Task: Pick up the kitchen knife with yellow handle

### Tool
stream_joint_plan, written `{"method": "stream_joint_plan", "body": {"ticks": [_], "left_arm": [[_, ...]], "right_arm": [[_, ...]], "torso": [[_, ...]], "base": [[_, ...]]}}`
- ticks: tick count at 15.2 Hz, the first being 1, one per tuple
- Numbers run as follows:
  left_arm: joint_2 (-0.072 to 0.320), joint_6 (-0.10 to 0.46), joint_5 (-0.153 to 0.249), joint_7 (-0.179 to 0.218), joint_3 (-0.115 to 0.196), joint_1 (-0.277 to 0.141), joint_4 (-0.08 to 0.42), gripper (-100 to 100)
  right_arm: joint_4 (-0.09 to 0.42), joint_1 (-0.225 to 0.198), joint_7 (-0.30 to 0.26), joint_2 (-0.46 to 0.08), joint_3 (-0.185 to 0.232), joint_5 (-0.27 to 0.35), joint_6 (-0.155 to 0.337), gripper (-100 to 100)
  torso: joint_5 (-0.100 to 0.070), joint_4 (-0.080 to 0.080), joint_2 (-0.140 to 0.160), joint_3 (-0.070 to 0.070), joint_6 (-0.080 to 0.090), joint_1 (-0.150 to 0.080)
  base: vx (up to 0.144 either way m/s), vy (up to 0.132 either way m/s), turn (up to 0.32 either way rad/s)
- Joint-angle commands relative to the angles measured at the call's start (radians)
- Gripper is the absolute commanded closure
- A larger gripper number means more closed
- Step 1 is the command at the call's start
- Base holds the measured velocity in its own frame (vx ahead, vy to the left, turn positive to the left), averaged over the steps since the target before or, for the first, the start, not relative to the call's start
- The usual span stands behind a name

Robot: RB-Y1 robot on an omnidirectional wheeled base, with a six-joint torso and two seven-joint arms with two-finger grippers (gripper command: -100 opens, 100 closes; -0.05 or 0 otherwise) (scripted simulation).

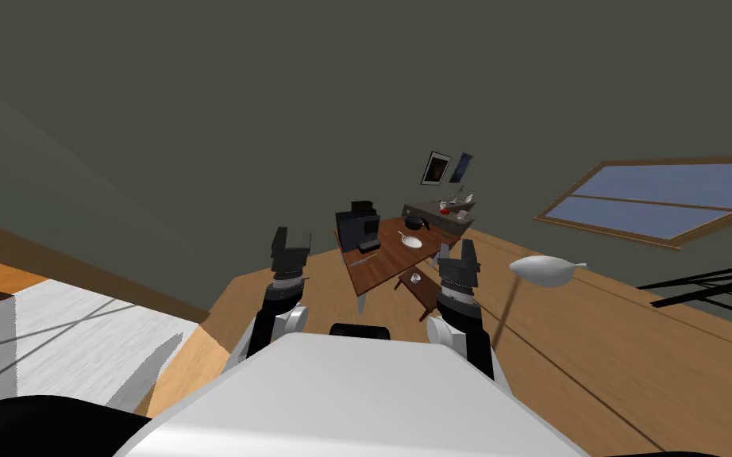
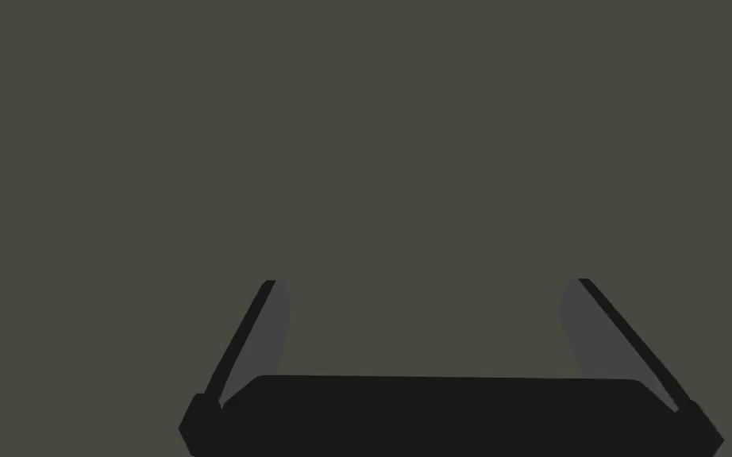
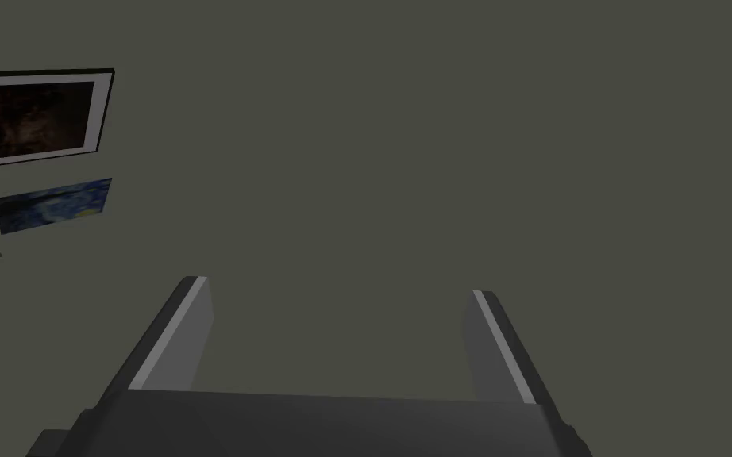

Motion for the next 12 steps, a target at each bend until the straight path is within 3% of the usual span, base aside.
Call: {"method": "stream_joint_plan", "body": {"ticks": [1, 4, 12], "left_arm": [[0.033, 0.030, 0.011, 0.013, 0.010, -0.002, 0.010, -100], [0.078, 0.097, 0.037, 0.045, 0.035, -0.008, 0.036, -100], [0.122, 0.212, 0.077, 0.090, 0.075, -0.018, 0.077, -100]], "right_arm": [[0.000, 0.000, 0.000, 0.000, 0.000, 0.000, 0.000, 0], [0.000, 0.000, 0.000, 0.000, 0.000, 0.000, 0.000, 0], [0.000, 0.000, 0.000, 0.000, 0.000, 0.000, 0.000, 0]], "torso": [[0.000, 0.000, 0.000, 0.000, 0.000, 0.000], [-0.001, 0.000, 0.002, 0.001, 0.001, -0.004], [-0.001, 0.000, 0.002, 0.001, 0.001, -0.003]], "base": [[-0.010, -0.022, -0.117], [-0.035, -0.065, -0.197], [-0.028, -0.056, -0.124]]}}
